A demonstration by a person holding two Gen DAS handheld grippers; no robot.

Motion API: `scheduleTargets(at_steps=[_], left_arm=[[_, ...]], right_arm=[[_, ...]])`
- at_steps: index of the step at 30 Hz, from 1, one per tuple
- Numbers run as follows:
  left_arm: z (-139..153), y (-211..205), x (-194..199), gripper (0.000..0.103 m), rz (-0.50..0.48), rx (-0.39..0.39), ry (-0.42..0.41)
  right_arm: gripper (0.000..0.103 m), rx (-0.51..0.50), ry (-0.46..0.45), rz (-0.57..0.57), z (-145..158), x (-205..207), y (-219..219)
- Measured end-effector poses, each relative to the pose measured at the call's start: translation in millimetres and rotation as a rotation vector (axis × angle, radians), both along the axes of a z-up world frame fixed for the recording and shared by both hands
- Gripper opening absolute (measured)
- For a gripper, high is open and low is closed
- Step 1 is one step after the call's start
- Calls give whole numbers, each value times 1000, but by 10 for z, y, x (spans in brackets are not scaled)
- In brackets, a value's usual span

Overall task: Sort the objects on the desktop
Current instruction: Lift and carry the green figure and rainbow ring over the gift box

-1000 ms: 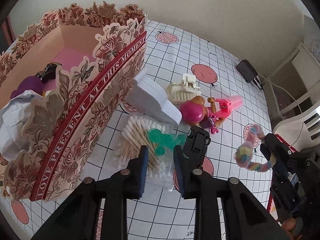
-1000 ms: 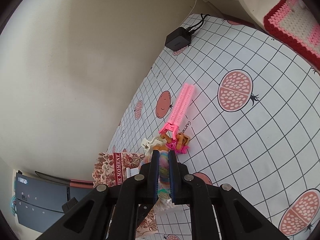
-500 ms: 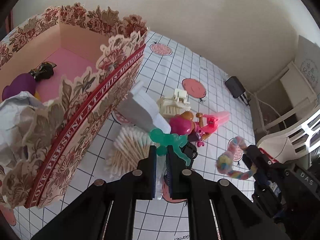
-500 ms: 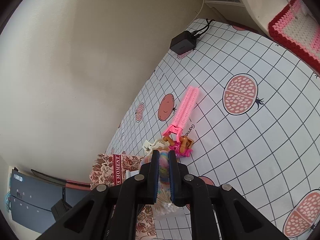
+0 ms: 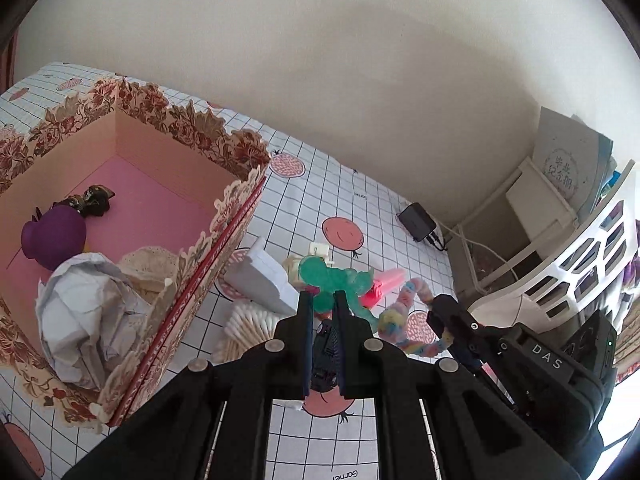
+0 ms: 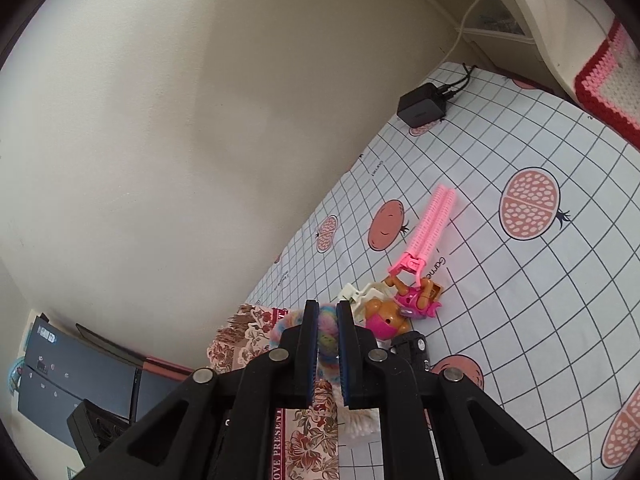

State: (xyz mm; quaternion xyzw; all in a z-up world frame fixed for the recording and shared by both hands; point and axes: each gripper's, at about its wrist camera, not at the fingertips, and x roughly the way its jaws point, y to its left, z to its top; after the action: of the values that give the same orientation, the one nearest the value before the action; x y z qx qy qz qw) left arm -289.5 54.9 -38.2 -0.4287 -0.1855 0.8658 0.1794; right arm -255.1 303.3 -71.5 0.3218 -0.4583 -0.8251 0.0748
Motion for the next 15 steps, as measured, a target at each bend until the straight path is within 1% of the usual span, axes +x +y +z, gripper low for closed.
scheduleTargets(at_steps=[5,10,15], left_arm=[[175,-231,41,9,39,53,41],[294,-541,60,9,101,94,73],[301,-860,53,9,172,117,77]], right_arm=[[10,4,17,32,53,-5,-174],[10,31,51,88,155,-19,-391],[10,50,69,125,214,-23,-552]])
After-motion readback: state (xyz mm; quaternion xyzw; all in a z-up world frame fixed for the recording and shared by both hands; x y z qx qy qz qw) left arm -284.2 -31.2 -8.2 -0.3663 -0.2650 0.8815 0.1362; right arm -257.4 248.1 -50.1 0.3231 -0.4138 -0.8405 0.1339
